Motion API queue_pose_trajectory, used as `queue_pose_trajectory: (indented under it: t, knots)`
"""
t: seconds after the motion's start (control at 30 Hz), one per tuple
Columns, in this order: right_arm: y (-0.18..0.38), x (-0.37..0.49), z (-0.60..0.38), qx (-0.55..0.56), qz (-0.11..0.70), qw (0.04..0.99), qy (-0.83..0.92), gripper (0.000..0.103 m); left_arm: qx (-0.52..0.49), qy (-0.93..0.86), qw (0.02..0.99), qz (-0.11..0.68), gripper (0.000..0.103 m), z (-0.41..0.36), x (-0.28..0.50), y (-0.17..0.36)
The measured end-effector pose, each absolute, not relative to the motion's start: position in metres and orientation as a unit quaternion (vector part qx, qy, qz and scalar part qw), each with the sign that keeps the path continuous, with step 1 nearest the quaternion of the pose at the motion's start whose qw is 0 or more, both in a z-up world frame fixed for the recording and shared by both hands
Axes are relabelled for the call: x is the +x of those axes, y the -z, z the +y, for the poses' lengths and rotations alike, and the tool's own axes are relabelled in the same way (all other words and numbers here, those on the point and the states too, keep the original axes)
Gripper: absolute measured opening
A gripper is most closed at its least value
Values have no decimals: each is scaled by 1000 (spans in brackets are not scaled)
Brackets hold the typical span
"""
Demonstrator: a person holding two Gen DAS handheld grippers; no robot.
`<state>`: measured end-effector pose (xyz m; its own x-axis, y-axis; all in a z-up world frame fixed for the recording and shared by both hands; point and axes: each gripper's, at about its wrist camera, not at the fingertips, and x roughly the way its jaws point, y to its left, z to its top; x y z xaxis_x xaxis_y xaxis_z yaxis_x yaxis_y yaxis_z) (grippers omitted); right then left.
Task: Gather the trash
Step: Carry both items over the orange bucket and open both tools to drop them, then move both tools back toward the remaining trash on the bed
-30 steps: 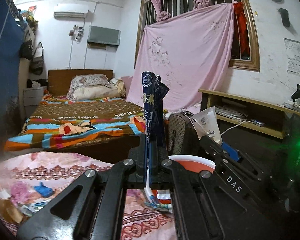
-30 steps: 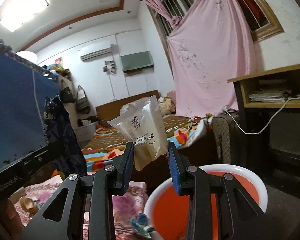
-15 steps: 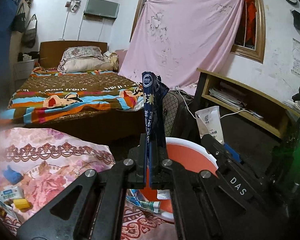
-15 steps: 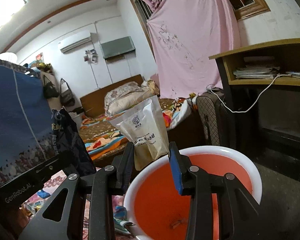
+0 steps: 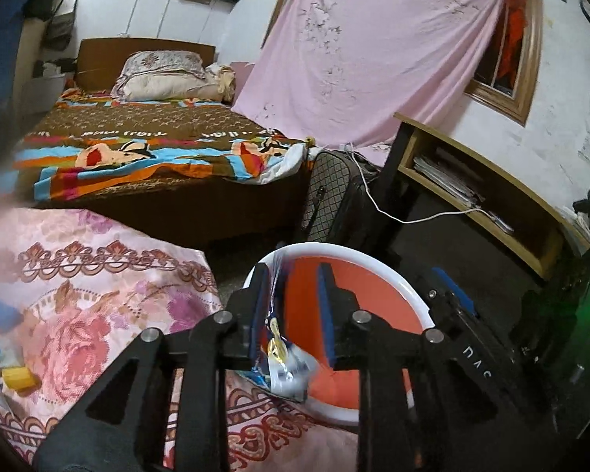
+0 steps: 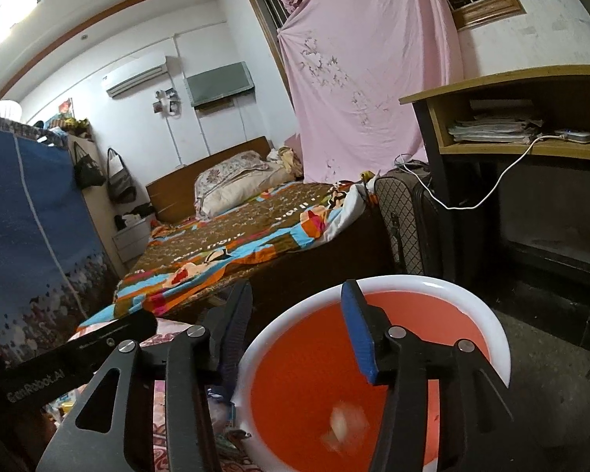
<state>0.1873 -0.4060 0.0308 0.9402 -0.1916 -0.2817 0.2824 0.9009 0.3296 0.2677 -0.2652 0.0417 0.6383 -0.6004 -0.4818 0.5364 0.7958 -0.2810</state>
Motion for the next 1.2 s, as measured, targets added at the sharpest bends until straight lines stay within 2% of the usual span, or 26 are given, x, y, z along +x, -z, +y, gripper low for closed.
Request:
queue_pose_trajectory:
  t: [0.27, 0.43, 0.57, 0.67, 0.77, 0.83, 0.87, 0.9, 0.93, 1.2]
  knots:
    - [-34, 188, -405, 180, 119, 969, 120, 49, -71, 284, 917, 271, 18, -244, 262, -47]
    - [-39, 185, -394, 159, 99, 976, 113, 53, -74, 266, 931, 240, 32, -227, 254, -54]
    - [-47, 180, -384, 142, 73, 982, 105, 69, -74, 240, 945, 211, 41, -208, 243, -60]
    - [-53, 176, -376, 131, 52, 985, 96, 74, -74, 219, 953, 195, 51, -194, 237, -62]
    - [-58, 174, -366, 119, 33, 989, 83, 81, -81, 194, 961, 181, 63, -175, 230, -64]
    - [-61, 173, -359, 114, 24, 990, 74, 86, -86, 172, 966, 170, 77, -161, 224, -65]
    - [-62, 172, -355, 111, 20, 991, 70, 92, -88, 162, 969, 165, 80, -155, 222, -65]
    - [-63, 171, -351, 107, 15, 992, 66, 101, -90, 154, 971, 161, 88, -150, 220, -66]
    - [-64, 171, -348, 106, 12, 992, 63, 103, -93, 142, 973, 154, 93, -143, 217, -66]
    - [-72, 166, -309, 88, -5, 996, 10, 103, -82, 66, 987, 119, 92, -92, 189, -62]
